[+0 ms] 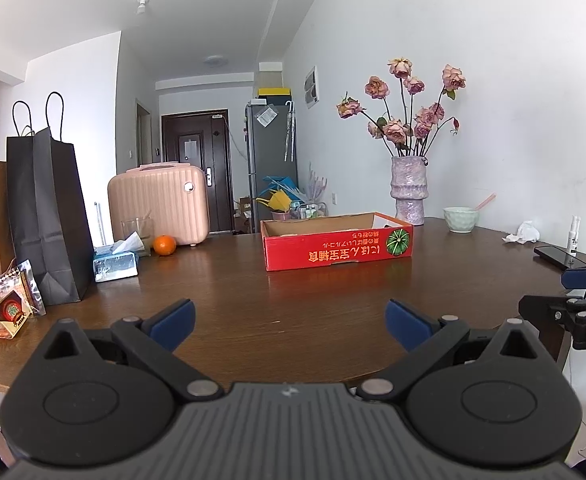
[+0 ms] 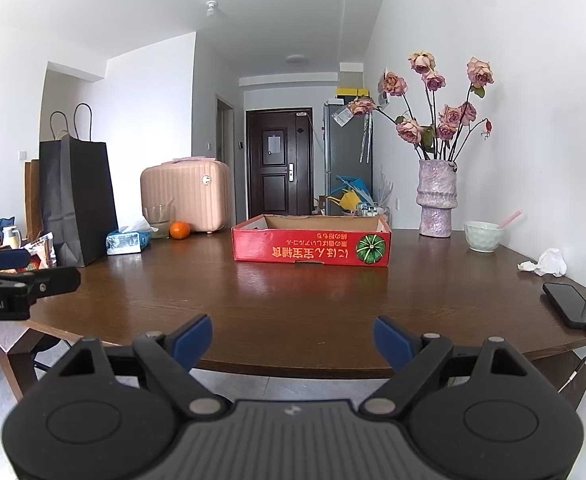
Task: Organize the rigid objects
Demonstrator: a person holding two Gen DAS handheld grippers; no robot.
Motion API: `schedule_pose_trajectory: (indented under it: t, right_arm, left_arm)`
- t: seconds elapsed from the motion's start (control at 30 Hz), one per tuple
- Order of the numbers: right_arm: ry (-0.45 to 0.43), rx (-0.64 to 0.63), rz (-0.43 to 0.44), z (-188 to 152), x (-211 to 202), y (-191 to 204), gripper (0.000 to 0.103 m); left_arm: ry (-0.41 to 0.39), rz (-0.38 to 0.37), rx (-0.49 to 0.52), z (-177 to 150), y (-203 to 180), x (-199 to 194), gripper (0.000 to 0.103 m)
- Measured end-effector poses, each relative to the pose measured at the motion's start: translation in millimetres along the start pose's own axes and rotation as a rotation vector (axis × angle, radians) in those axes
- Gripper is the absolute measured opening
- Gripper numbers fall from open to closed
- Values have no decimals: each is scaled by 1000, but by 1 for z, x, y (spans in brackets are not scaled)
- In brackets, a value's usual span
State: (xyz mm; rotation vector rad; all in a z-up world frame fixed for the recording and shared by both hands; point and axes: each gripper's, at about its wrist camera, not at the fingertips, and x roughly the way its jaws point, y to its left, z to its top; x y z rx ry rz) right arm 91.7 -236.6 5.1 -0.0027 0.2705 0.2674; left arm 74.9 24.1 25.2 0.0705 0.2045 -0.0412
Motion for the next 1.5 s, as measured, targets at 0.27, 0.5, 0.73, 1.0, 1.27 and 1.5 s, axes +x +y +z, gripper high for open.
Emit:
schedule_pose_trajectory:
  t: [0.27, 0.5, 0.73, 1.0, 1.27, 1.5]
  right_arm:
    - [1, 8, 1, 1, 0, -1, 88]
    - [10, 14, 2, 2, 1, -3, 88]
    - [7, 10, 1, 2, 2, -2, 88]
    - [11, 7, -5, 0, 3, -2, 88]
    - [14, 8, -7, -1, 3, -1, 88]
    - [17, 7, -6, -1, 4, -1, 88]
  left_arm:
    - [-7, 6, 16, -1, -1, -1, 103]
    - [-17, -2, 39, -2, -5, -2, 103]
    - [-19, 1, 38, -3, -4, -2, 103]
    - [-9, -24, 30, -3, -4, 0, 103]
    - [-36, -18, 39, -5, -8, -4, 103]
    - [-23, -30, 36, -6, -8, -3, 103]
